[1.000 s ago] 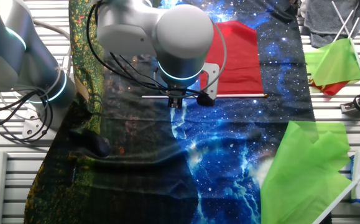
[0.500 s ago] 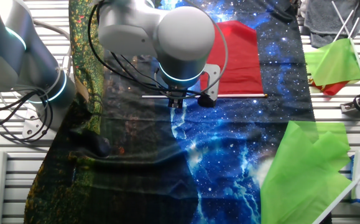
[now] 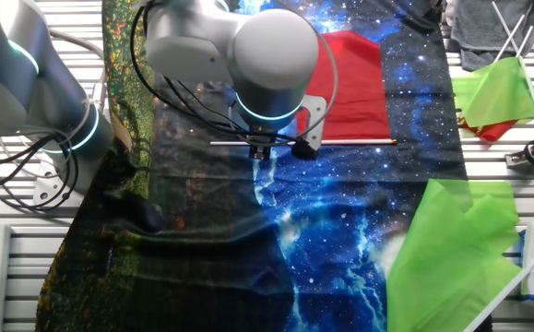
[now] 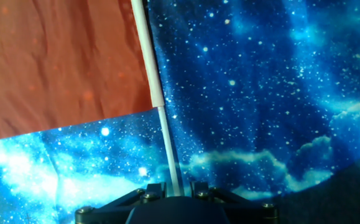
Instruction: Wave the flag
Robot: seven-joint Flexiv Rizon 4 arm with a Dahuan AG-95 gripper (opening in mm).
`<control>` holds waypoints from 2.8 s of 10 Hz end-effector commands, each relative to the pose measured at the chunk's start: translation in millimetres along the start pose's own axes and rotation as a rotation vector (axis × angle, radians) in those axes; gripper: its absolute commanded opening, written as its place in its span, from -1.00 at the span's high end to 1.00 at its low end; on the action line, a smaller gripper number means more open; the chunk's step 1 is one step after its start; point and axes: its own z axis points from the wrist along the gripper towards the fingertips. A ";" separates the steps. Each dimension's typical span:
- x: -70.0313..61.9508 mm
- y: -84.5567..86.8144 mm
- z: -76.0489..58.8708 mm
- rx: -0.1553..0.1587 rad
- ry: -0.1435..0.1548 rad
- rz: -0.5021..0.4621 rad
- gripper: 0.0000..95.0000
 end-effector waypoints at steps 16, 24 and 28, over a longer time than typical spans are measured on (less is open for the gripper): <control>0.4 -1.1 -5.3 0.055 -0.007 -0.007 1.00; 1.5 -0.2 -27.4 0.048 -0.011 -0.019 1.00; 0.8 -2.2 -65.7 0.041 0.016 -0.030 1.00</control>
